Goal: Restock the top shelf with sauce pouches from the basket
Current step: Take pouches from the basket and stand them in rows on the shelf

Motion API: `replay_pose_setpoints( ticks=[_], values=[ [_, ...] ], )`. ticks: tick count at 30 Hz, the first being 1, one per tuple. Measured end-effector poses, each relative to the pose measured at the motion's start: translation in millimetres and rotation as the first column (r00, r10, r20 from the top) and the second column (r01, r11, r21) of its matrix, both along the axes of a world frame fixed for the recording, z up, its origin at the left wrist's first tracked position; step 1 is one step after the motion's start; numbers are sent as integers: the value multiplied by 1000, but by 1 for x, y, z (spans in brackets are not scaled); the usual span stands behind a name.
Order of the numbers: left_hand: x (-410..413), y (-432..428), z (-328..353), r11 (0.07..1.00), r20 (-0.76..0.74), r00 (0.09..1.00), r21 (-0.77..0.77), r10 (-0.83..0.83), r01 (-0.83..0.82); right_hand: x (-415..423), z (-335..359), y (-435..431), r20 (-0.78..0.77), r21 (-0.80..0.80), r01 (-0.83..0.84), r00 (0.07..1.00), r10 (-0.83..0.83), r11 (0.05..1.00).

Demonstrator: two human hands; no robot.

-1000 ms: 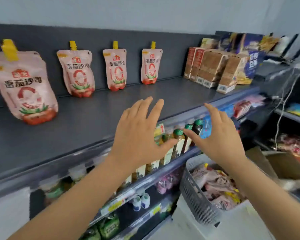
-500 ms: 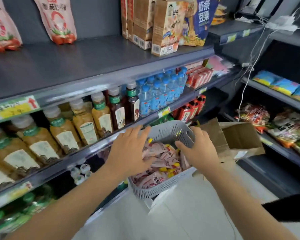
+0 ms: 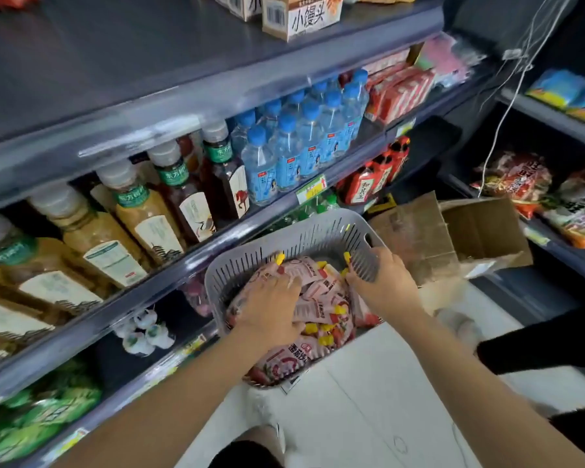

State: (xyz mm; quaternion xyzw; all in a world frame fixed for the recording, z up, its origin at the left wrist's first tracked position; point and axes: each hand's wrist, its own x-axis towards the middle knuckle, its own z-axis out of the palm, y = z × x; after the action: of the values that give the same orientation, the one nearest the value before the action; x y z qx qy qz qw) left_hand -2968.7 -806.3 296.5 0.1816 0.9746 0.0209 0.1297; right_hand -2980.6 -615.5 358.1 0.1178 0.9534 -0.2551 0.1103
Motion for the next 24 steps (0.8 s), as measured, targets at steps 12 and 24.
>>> replay_pose_setpoints(
  ticks=[12, 24],
  values=[
    [-49, 37, -47, 978, 254, 952, -74, -171, 195, -61, -39, 18, 120, -9, -58, 991, 59, 998],
    [-55, 48, -57, 996, 404, 911, -25, 87, -84, -93, -91, 44, 346, -53, -201, 915, 207, 978]
  ],
)
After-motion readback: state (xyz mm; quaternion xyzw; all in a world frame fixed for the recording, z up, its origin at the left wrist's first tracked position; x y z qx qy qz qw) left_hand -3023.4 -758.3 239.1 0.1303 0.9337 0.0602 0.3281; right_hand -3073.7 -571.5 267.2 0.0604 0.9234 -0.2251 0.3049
